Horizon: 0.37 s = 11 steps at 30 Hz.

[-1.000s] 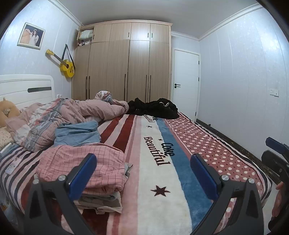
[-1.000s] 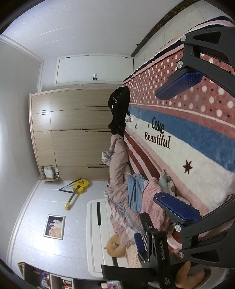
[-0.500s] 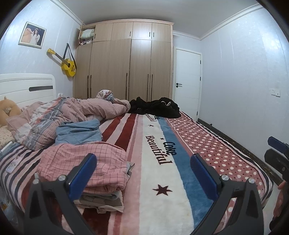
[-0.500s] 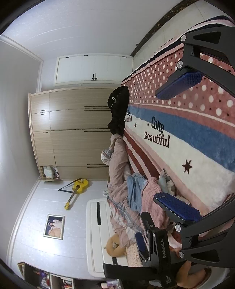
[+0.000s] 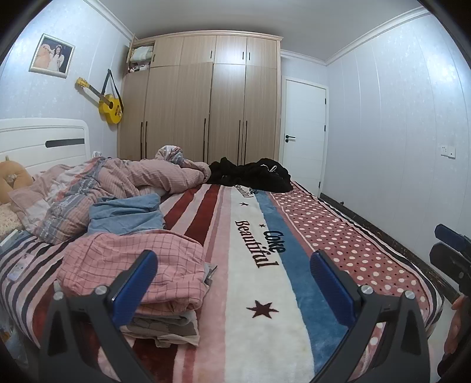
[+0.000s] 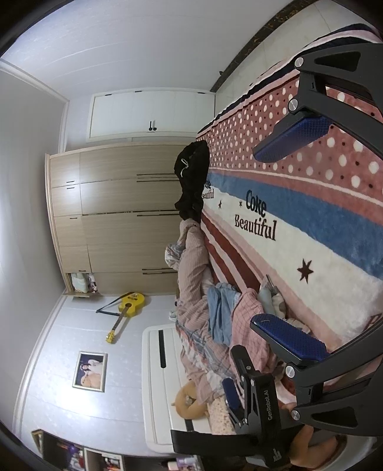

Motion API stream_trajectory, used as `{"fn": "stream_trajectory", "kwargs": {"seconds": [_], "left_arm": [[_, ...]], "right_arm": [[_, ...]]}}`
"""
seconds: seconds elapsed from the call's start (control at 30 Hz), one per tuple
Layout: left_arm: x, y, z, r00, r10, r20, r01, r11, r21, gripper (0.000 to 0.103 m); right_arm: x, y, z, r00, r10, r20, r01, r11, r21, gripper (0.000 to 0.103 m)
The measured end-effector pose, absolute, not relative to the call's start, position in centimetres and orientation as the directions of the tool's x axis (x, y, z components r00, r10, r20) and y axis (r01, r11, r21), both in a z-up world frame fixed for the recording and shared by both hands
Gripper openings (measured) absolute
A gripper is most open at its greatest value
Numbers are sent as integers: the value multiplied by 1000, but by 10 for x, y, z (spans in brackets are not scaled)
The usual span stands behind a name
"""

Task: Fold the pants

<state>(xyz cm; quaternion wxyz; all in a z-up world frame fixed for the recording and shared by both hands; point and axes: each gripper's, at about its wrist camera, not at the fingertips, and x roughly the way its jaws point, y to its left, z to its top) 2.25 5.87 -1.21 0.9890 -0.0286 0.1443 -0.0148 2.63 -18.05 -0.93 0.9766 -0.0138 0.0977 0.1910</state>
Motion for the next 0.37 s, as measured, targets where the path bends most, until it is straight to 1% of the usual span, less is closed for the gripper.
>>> {"fn": "stream_trajectory", "kwargs": {"seconds": [0.37], "left_arm": [[25,59,-12,958,-39,-282,24,998,-56,102]], "right_arm": [[25,-178,-11,908,367,-201,-373,928,10,102]]}}
